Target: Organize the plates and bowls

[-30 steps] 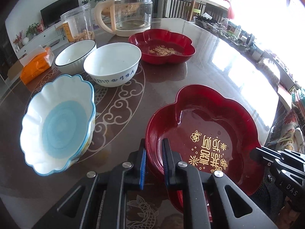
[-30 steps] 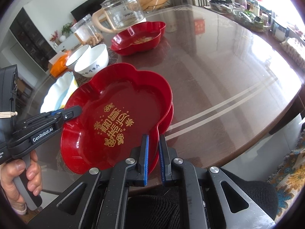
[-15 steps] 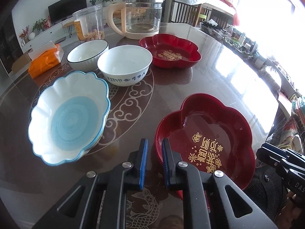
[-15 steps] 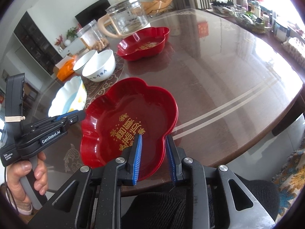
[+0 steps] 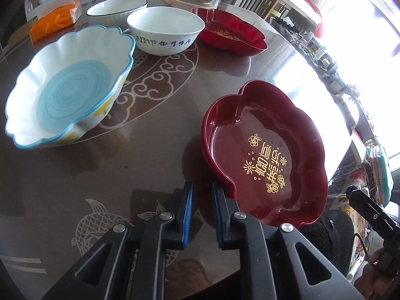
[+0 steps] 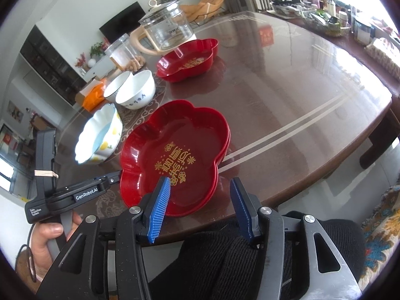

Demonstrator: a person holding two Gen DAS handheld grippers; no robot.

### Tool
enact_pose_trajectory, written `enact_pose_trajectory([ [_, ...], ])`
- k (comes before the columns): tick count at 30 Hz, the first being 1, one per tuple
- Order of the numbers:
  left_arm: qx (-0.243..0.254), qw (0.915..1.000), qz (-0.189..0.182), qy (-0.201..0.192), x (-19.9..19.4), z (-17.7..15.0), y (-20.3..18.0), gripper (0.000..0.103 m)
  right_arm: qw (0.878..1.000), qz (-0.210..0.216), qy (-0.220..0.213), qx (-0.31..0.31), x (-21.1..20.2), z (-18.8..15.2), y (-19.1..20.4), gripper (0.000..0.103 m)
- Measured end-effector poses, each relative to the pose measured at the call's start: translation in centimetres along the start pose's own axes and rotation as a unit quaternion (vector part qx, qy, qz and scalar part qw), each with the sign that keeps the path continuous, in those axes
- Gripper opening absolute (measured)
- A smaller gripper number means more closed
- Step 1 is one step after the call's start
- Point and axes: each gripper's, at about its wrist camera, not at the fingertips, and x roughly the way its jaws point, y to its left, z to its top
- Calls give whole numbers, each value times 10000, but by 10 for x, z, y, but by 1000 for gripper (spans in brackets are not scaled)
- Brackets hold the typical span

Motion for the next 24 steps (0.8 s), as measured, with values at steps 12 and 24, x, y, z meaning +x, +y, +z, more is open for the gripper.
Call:
enact_pose_trajectory([
  [12, -83, 9995, -315, -39, 4, -6, -17, 15, 9990, 48, -184, 396, -16, 4, -23, 60],
  [24, 85, 9991, -304, -271, 9, 15, -36, 16, 9981, -122, -351, 497, -35, 9, -43, 64],
])
